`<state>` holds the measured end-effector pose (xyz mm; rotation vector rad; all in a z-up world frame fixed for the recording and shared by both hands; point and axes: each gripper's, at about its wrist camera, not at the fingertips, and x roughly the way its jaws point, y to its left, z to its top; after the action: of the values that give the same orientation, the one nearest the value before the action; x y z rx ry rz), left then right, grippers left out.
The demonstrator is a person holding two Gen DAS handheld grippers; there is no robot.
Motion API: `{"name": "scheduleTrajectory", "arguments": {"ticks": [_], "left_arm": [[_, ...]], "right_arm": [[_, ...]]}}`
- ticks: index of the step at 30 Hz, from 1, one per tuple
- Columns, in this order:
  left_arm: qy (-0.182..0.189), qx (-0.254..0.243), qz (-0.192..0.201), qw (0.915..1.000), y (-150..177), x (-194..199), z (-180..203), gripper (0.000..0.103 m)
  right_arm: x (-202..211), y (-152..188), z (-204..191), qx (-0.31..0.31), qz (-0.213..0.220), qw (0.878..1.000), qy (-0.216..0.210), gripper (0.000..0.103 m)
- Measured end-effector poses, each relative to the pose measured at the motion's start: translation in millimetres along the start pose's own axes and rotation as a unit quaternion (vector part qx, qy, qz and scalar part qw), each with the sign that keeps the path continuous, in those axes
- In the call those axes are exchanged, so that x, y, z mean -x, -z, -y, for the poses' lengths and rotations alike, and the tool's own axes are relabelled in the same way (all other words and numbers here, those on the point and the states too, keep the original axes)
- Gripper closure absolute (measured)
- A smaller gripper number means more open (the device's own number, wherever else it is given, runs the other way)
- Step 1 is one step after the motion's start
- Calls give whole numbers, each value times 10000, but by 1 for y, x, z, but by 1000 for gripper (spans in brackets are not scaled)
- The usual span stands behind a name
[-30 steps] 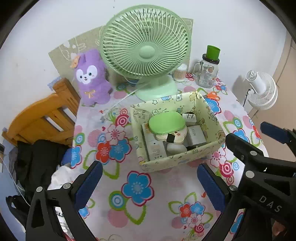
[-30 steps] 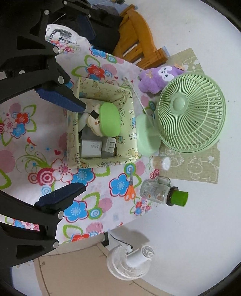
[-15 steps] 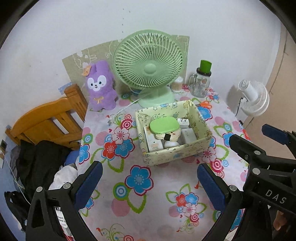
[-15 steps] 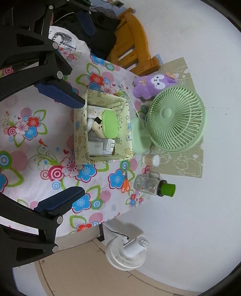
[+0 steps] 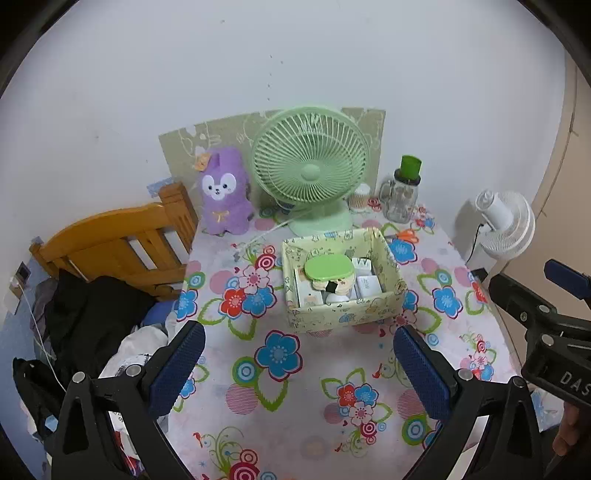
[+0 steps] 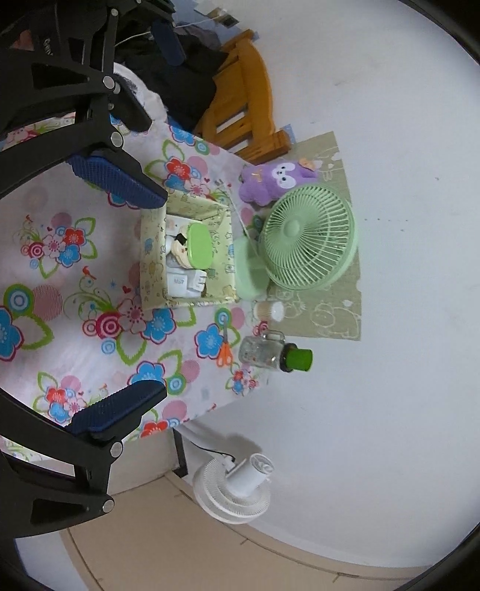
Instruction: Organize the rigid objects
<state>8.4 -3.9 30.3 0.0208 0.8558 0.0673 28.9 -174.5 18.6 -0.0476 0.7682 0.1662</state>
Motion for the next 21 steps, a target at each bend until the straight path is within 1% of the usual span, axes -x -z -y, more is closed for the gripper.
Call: {"name": "scheduleTrajectory", "arguments": {"ticks": [5, 9, 12, 21], "left_arm": [[-89, 80, 120, 9999, -1, 20, -5, 0], [-136, 106, 154, 9997, 0, 27, -9, 0], [-239, 119, 162, 9995, 0, 30, -11, 0], [-240, 116, 314, 9992, 1, 44, -14, 0]], "right_arm": [[16, 1, 5, 11, 130, 9999, -1, 7], [26, 0, 8, -18, 189, 9998, 22, 7], [32, -1, 11, -22, 224, 9997, 76, 7], [43, 0, 17, -164, 313, 9994, 23, 7]]}}
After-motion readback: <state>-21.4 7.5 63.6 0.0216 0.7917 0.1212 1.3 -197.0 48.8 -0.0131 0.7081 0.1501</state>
